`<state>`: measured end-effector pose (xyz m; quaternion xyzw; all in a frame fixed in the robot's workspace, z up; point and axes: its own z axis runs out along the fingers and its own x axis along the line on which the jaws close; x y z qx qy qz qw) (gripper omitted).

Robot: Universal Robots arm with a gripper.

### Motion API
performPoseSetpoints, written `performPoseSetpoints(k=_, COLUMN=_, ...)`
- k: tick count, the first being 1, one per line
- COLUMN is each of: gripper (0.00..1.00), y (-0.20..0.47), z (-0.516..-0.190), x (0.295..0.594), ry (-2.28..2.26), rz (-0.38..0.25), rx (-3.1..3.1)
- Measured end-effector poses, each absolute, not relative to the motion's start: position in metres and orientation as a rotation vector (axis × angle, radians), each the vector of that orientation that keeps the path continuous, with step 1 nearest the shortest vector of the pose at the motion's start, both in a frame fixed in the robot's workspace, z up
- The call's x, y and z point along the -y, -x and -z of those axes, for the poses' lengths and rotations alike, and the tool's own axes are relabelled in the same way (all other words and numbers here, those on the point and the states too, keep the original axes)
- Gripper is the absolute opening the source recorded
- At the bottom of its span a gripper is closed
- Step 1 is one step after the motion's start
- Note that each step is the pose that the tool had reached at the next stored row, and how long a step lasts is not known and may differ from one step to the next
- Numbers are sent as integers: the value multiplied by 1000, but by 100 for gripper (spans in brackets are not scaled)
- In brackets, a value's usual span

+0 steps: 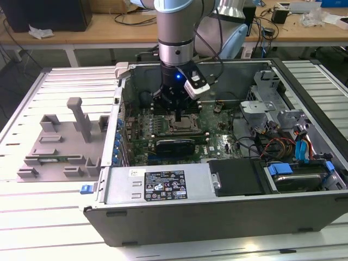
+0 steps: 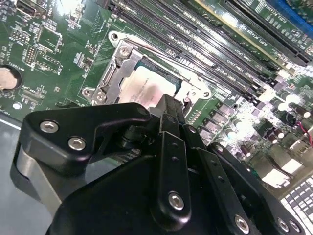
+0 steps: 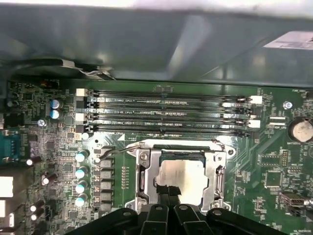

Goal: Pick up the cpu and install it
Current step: 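Close the cpu cover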

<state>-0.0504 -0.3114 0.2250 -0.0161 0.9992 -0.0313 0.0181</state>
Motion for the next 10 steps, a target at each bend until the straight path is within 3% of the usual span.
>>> performPoseSetpoints(k=10, gripper=11, y=35, z=-238, x=311, ry=50, rz=97, rx=-3103)
